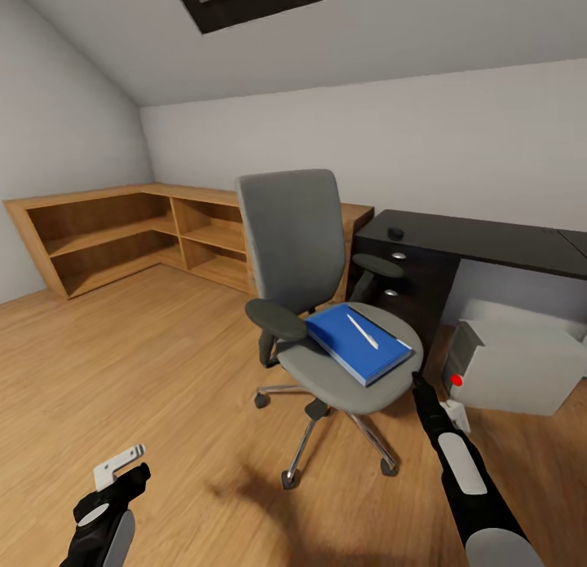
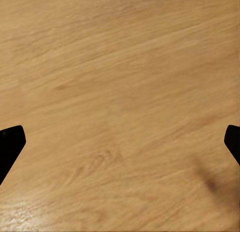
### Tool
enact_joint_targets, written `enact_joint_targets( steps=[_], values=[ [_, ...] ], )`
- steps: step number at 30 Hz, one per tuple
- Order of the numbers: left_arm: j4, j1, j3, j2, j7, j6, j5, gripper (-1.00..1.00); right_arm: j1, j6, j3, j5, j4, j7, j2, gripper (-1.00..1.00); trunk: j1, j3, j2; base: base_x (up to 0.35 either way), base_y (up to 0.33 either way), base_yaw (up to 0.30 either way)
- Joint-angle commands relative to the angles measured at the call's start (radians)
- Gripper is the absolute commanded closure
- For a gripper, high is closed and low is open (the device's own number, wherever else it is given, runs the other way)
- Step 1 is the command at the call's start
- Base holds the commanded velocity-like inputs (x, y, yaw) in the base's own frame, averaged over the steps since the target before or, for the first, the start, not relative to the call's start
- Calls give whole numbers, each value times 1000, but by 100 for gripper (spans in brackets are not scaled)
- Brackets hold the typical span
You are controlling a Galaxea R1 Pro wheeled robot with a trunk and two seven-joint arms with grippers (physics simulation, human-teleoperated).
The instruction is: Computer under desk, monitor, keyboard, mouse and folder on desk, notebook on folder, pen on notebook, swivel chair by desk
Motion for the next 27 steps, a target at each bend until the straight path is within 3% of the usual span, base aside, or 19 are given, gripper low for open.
enact_joint_targets(
  steps=[1,27],
  values=[
    [-2,0,1,0,4,3,9,-100,0,5,-3,-9,-2,-5,1,-100,0,-1,0,69,0,0],
    [-2,0,1,0,4,4,9,-100,0,4,0,-9,-6,-5,1,-100,0,-1,0,69,0,20]
  ],
)
